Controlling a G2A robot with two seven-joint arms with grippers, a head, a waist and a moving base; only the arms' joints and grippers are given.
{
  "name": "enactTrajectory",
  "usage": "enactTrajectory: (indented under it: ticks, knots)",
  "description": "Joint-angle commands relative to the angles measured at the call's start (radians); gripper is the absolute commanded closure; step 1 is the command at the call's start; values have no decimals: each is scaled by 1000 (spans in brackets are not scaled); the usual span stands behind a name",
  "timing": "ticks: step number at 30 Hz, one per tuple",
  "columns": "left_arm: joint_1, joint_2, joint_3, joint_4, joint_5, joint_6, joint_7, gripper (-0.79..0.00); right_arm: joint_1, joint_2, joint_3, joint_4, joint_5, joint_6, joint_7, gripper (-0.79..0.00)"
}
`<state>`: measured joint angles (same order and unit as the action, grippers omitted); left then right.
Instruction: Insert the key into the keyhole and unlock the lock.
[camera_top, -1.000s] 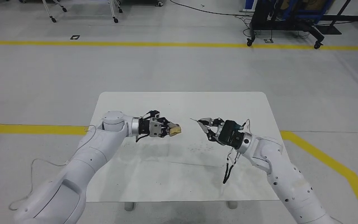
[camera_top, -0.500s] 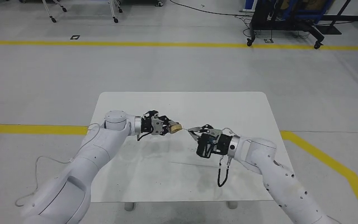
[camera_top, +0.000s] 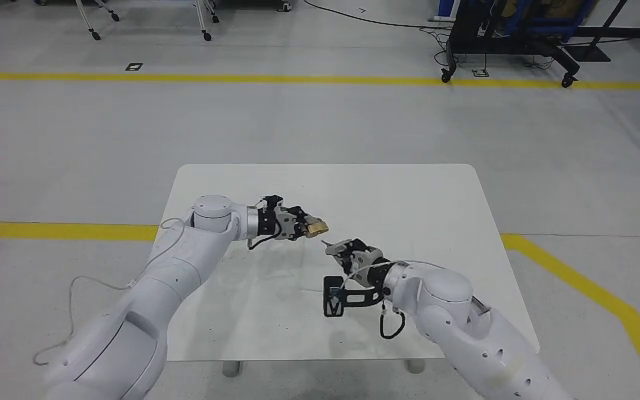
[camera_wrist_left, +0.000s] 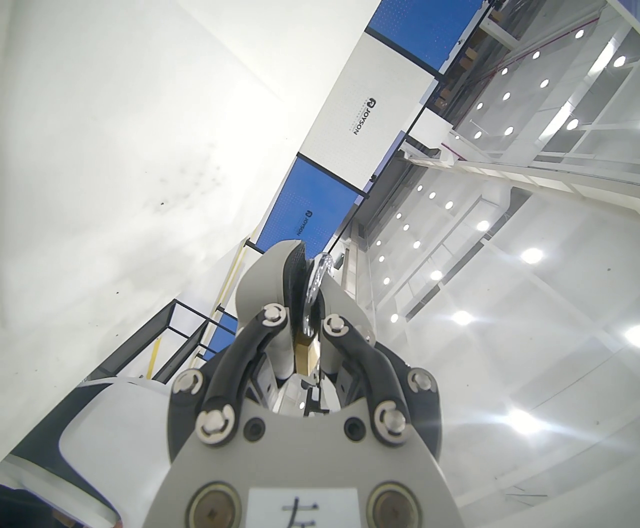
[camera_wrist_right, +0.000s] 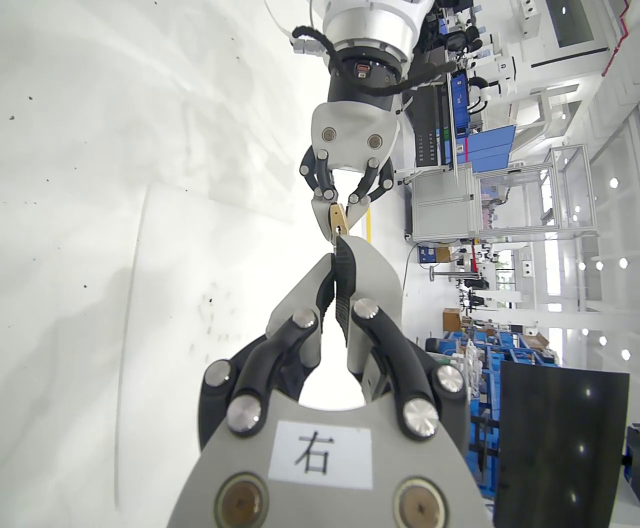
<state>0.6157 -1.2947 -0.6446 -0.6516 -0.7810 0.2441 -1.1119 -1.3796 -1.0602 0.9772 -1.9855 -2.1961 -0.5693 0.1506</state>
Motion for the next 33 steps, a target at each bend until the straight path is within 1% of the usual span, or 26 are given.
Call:
enactTrajectory:
  ticks: [1,6,14,33]
  knots:
    - [0,-2,-3,2,6,1,1,0,8,-3,-17,3,-23,5,11,0]
    - [-1,-8,-4,3,27,9,0,0,29,-12,-64,6,-99,5,57,0]
    - [-3,-19,-8,12,53,11,6,0,63,-30,-107,32,-139,3,120,0]
    - [4,-35,-33,23,83,19,-7,0,93,-61,-137,68,-147,-11,202,0]
